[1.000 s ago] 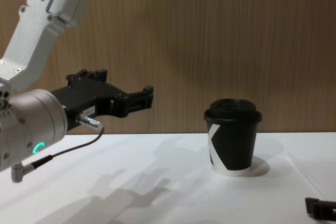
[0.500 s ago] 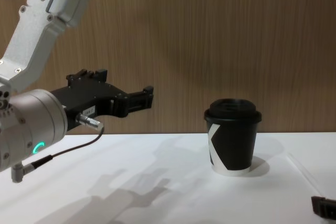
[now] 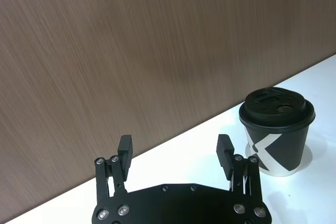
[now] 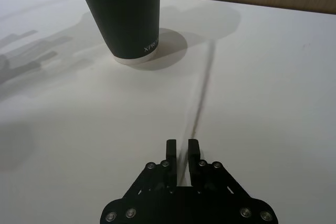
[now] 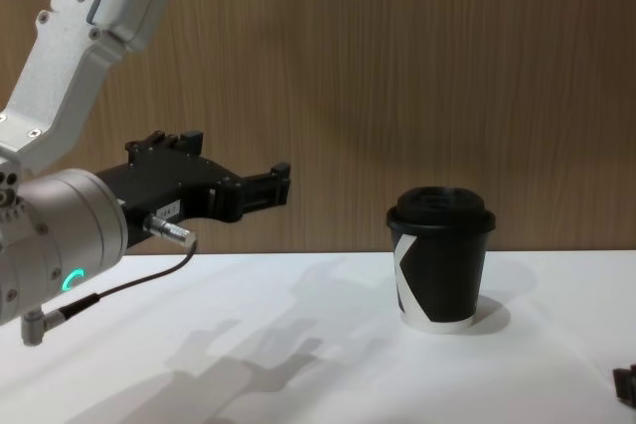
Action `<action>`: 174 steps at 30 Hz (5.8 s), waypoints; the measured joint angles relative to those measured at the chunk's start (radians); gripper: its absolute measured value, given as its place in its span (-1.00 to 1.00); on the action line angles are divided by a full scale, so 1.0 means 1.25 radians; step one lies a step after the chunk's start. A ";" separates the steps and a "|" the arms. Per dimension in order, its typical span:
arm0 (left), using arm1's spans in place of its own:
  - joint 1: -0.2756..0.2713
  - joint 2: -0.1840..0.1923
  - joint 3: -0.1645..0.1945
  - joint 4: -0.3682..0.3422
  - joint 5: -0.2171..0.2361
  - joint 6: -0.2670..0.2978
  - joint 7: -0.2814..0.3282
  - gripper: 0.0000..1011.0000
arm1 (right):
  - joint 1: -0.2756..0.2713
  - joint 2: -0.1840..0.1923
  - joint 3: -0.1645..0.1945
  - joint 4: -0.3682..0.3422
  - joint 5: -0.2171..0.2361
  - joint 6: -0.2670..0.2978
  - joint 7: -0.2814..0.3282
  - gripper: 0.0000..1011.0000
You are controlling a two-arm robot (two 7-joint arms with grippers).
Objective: Pick up the straw with one hand, pass it to the other hand, and insert it into the cup.
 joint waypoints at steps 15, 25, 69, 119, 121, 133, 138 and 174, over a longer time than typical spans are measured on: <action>0.000 0.000 0.000 0.000 0.000 0.000 0.000 0.98 | 0.000 0.000 0.000 0.000 0.000 0.000 0.001 -1.00; 0.000 0.000 0.000 0.000 0.000 0.000 0.000 0.98 | 0.000 -0.001 0.001 0.000 -0.001 -0.001 0.001 -1.00; 0.000 0.000 0.000 0.000 0.000 0.000 0.000 0.98 | 0.020 0.126 0.063 -0.012 -0.136 -0.272 0.030 -1.00; 0.000 0.000 0.000 0.000 0.000 0.000 0.000 0.98 | 0.281 0.260 -0.051 0.080 0.098 -0.529 0.516 -1.00; 0.000 0.000 0.000 0.000 0.000 0.000 0.000 0.98 | 0.292 0.256 -0.057 0.086 0.111 -0.533 0.529 -1.00; 0.000 0.000 0.000 0.000 0.000 0.000 0.000 0.98 | 0.320 0.232 -0.081 0.102 0.154 -0.535 0.542 -1.00; 0.000 0.000 0.000 0.000 0.000 0.000 0.000 0.98 | 0.326 0.225 -0.088 0.106 0.163 -0.534 0.542 -1.00; 0.003 0.025 -0.032 -0.047 -0.070 0.000 -0.082 0.98 | 0.344 0.213 -0.113 0.115 0.180 -0.534 0.534 -1.00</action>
